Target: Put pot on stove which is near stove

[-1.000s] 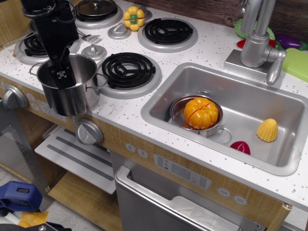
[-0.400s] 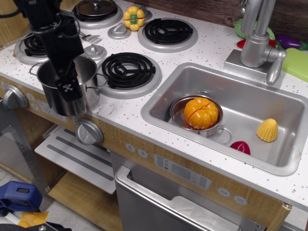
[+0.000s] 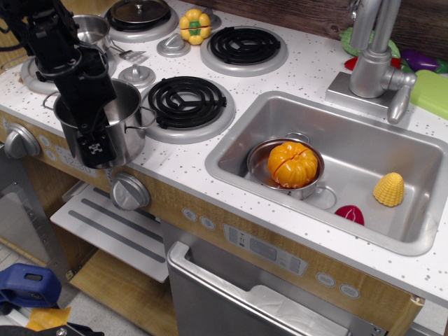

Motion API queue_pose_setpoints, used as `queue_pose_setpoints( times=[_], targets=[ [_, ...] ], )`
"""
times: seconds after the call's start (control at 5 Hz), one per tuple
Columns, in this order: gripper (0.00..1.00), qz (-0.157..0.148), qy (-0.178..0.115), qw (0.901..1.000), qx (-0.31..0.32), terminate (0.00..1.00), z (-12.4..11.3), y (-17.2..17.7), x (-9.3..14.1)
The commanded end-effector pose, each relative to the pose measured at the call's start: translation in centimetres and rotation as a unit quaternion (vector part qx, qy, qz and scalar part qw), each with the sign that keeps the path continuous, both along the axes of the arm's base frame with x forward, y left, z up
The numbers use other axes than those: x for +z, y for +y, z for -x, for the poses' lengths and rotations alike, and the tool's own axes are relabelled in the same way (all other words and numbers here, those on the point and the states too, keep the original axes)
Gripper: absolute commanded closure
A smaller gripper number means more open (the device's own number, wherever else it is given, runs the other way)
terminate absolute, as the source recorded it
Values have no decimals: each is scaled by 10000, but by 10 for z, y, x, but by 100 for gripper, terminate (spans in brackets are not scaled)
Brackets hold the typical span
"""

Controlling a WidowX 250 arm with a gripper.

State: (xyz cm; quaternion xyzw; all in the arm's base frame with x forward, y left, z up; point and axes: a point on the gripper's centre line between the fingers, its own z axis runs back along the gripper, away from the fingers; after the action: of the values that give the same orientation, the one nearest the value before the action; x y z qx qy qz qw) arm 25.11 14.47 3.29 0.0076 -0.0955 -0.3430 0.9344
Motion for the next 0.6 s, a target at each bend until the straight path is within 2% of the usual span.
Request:
queue_pose_setpoints(
  times=[0.0, 0.4],
  targets=[
    [100, -68, -103, 9999, 82, 0, 1, 6, 0],
    [100, -254, -50, 9997, -34, 0, -4, 4, 10]
  ],
)
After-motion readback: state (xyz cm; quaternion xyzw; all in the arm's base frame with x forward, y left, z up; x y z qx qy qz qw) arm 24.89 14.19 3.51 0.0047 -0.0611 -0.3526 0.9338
